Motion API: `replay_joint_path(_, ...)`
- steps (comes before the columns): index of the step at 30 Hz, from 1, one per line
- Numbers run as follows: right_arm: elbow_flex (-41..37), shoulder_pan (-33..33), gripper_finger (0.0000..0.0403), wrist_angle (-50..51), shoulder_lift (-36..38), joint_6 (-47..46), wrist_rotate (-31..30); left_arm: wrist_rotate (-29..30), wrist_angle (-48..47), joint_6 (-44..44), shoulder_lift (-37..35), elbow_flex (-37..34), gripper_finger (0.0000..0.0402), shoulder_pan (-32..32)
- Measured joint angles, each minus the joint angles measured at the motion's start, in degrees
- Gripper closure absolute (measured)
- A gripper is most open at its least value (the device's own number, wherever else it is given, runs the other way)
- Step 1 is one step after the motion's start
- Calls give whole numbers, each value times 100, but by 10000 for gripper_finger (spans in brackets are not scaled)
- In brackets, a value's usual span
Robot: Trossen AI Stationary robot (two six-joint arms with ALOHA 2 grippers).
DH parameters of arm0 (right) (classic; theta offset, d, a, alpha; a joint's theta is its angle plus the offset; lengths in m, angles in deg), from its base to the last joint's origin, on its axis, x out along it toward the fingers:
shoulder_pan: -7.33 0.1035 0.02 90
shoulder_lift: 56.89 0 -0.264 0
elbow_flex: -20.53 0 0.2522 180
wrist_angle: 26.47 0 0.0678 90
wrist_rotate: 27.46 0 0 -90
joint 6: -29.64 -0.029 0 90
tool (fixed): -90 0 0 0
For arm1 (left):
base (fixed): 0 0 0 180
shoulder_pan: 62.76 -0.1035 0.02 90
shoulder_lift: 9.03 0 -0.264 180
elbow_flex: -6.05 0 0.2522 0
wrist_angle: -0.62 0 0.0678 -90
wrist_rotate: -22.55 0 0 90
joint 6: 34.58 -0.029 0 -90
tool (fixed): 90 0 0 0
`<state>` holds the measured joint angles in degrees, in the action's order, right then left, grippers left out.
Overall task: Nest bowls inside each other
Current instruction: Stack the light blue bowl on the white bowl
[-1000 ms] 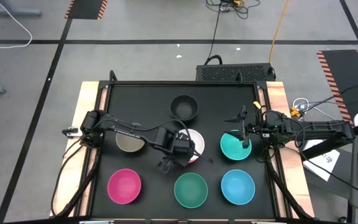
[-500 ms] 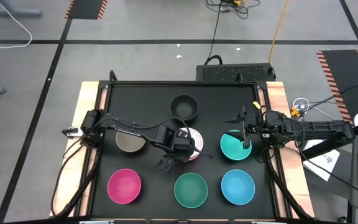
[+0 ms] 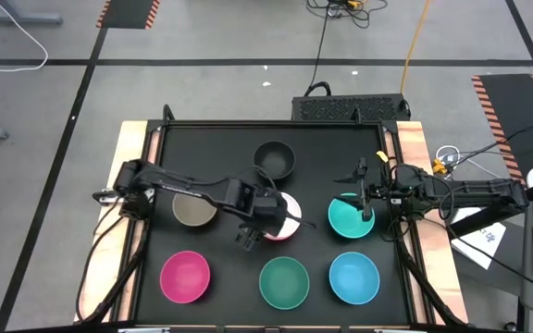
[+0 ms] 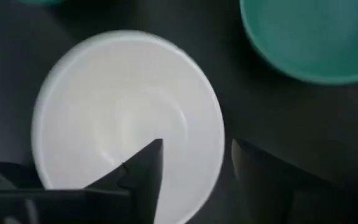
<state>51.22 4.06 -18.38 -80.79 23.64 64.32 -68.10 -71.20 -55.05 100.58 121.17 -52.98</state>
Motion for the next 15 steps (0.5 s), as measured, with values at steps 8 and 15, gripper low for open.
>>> replay_joint_path(8,0,0,167,-14,0,-22,0,638,-7,227,-1316,0,170,-2)
replay_joint_path(15,0,0,167,-14,0,-42,-2,491,483,372,-2517,4,170,94)
